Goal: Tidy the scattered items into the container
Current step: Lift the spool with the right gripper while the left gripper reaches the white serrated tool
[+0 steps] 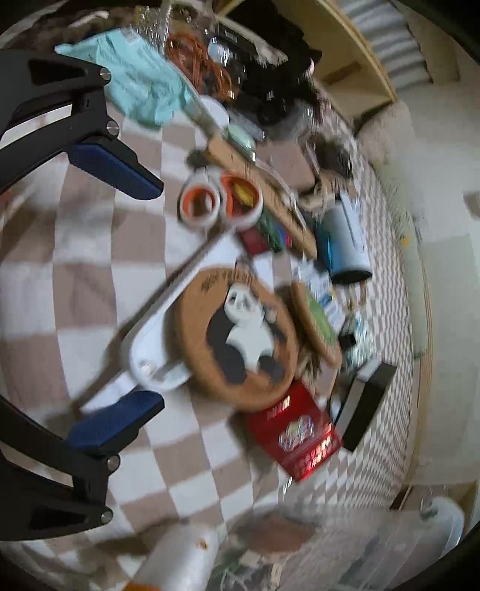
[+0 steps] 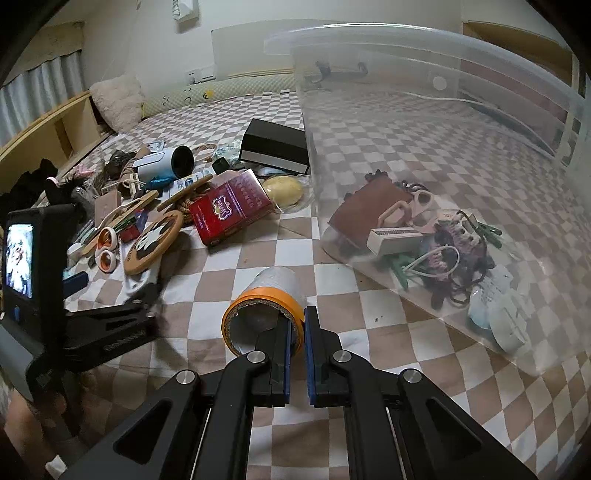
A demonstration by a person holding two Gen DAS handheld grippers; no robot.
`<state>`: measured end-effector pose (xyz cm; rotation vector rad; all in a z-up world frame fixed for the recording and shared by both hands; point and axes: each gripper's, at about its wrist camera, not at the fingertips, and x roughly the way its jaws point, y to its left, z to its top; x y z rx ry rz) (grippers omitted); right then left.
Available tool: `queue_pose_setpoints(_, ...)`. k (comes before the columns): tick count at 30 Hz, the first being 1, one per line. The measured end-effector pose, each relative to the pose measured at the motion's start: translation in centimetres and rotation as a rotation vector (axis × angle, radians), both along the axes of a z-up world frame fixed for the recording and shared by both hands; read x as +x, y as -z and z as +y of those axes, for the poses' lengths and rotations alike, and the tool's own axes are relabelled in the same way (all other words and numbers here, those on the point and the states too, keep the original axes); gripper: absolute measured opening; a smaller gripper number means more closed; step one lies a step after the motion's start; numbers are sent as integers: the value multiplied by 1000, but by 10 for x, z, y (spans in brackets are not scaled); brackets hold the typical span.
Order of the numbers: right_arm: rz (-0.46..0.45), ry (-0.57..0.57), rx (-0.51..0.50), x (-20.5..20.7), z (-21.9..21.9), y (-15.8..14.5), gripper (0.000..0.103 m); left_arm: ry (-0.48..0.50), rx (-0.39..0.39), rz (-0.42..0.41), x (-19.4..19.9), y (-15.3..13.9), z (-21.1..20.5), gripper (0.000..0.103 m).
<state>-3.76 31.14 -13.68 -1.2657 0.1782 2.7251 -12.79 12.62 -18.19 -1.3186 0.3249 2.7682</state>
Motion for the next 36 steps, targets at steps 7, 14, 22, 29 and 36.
queue_pose_setpoints(7, -7, -15, -1, 0, -4, 3, 7, -83, -77, -12, 9, 9, -42, 103)
queue_pose_setpoints(14, -8, -33, -2, -2, -9, 3, 7, -140, 195, -60, 6, 5, -105, 103)
queue_pose_setpoints(22, -14, -43, 5, -4, -10, 5, 7, 152, 3, 0, 0, 8, -39, 103)
queue_pose_setpoints(29, -15, -39, -12, -6, -7, 6, 7, 178, 52, -48, -18, 15, -44, 103)
queue_pose_setpoints(36, -13, -45, -16, -8, -8, 7, 7, 176, 182, -84, -15, 13, -58, 64)
